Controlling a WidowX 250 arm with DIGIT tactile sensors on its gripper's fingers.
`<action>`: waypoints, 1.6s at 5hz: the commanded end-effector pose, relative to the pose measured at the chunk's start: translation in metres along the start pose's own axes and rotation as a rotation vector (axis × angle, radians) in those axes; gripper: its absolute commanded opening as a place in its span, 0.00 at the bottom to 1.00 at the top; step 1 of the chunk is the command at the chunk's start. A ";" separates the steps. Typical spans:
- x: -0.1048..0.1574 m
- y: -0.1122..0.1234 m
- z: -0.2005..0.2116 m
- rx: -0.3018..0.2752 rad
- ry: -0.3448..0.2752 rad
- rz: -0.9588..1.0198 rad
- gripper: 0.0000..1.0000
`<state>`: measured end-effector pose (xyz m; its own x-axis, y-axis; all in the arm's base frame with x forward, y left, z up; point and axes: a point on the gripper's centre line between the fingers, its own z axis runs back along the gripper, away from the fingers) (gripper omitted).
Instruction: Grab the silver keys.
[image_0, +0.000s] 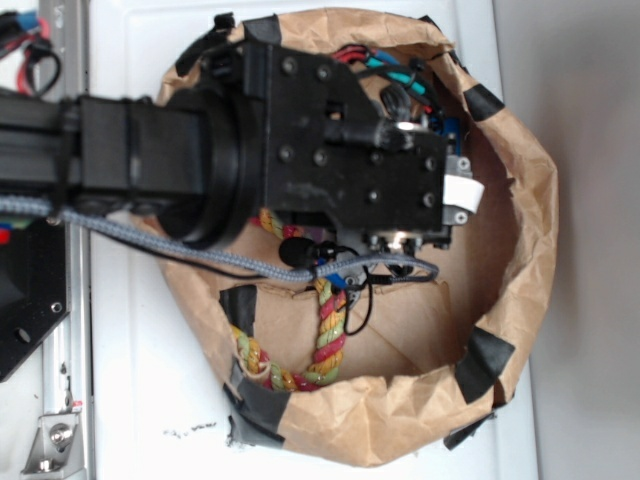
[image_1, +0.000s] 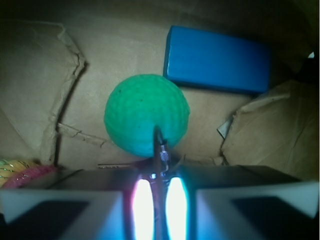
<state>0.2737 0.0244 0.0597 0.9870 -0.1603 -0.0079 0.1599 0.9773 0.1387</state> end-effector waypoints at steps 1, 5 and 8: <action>0.001 0.004 0.044 -0.024 -0.050 0.064 0.00; -0.041 0.005 0.119 -0.155 -0.085 0.042 0.00; -0.041 0.001 0.113 -0.126 -0.073 0.057 0.00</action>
<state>0.2319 0.0194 0.1603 0.9952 -0.0947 0.0259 0.0946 0.9955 0.0032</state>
